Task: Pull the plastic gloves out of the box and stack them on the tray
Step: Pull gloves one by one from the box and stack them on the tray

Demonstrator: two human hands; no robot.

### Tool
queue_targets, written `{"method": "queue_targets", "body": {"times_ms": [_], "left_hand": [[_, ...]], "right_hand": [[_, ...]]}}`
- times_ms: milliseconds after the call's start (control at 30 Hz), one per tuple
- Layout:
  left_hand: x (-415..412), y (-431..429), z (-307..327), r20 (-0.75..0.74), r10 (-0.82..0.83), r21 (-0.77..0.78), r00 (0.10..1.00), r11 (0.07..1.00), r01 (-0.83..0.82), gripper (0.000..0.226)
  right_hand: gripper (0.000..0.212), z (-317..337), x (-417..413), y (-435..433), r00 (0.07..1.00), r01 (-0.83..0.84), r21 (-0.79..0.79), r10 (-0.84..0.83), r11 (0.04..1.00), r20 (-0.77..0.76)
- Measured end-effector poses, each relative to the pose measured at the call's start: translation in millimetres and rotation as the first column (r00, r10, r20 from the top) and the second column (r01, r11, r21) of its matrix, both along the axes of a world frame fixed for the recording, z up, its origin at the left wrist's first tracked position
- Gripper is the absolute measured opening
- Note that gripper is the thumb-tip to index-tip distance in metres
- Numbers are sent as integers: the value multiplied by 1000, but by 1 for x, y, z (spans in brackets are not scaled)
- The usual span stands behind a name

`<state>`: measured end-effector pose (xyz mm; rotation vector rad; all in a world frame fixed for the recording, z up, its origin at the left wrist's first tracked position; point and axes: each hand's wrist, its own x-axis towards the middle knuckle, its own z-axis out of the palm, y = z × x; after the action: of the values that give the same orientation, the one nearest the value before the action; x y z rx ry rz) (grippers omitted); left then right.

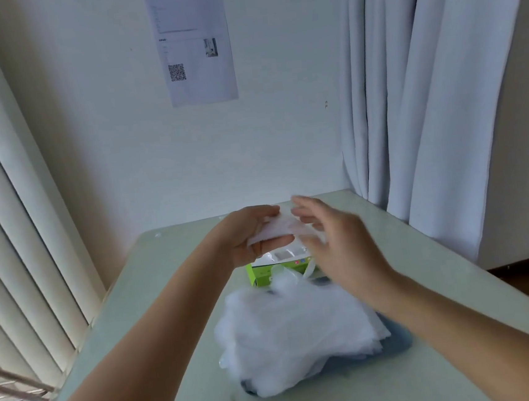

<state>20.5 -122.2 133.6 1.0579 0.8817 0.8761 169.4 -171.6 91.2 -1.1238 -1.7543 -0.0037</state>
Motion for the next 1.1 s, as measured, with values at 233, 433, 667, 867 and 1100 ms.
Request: {"method": "queue_targets", "body": {"times_ms": [233, 433, 667, 867, 1100], "left_hand": [[-9, -6, 1, -219, 27, 126, 975, 992, 1, 65], [-8, -13, -7, -463, 241, 604, 853, 790, 104, 73], [6, -14, 5, -627, 420, 756, 656, 529, 385, 41], [11, 0, 1, -526, 414, 732, 743, 664, 149, 4], [-5, 3, -12, -535, 94, 387, 840, 911, 144, 9]], "right_hand": [[21, 37, 23, 13, 973, -98, -429, -4, 898, -230], [19, 50, 35, 15, 986, -165, -611, 115, 774, -120], [11, 79, 34, 13, 948, 1, -702, 224, 712, 229], [8, 71, 47, 21, 882, 209, -608, 120, 766, 455], [10, 65, 69, 43, 974, -31, -800, 198, 599, 111]]}}
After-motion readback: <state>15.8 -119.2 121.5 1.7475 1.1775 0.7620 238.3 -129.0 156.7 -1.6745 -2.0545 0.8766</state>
